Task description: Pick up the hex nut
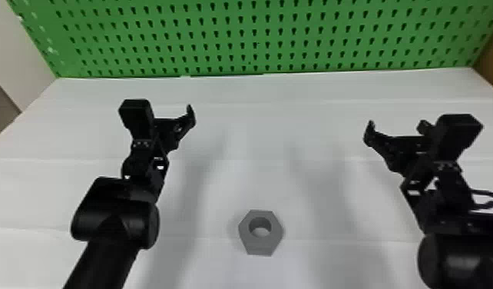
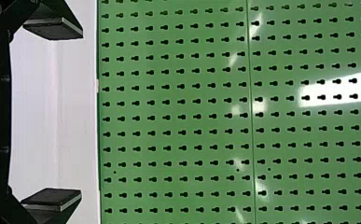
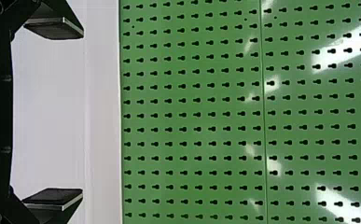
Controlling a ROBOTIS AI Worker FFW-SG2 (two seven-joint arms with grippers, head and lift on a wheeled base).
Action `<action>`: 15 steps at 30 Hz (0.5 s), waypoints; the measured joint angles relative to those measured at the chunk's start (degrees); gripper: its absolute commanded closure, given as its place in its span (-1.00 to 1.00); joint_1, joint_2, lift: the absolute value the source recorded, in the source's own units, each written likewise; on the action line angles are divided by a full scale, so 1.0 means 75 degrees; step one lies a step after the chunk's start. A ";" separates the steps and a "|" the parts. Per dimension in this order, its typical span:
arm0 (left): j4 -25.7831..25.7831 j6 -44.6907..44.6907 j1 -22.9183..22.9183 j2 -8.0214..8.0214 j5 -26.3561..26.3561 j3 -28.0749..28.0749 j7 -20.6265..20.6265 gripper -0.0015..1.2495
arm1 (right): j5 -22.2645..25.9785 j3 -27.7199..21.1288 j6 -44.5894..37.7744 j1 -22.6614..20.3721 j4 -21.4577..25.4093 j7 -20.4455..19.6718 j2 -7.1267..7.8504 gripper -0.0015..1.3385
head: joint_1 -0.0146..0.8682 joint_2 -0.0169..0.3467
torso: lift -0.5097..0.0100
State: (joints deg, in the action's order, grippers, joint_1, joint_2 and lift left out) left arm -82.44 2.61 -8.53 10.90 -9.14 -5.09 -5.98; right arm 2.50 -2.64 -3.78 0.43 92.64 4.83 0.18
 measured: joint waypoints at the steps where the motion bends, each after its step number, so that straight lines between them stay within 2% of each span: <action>1: 0.0000 0.0000 0.0000 0.0000 0.0000 0.0002 0.0000 -0.86 | -0.0003 0.0000 0.0000 0.0000 0.0000 0.0000 0.0000 -0.84 | 0.81 -0.09 | 0.63; 15: 0.0000 0.0000 -0.0012 0.0000 0.0000 0.0019 0.0000 -0.86 | -0.0020 0.0034 0.0000 0.0014 -0.0004 -0.0001 0.0000 -0.84 | 0.81 -0.09 | 0.63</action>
State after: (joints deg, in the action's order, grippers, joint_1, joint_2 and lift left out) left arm -82.44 2.61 -8.62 10.90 -9.14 -4.95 -5.98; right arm 2.35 -2.38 -3.78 0.54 92.61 4.82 0.18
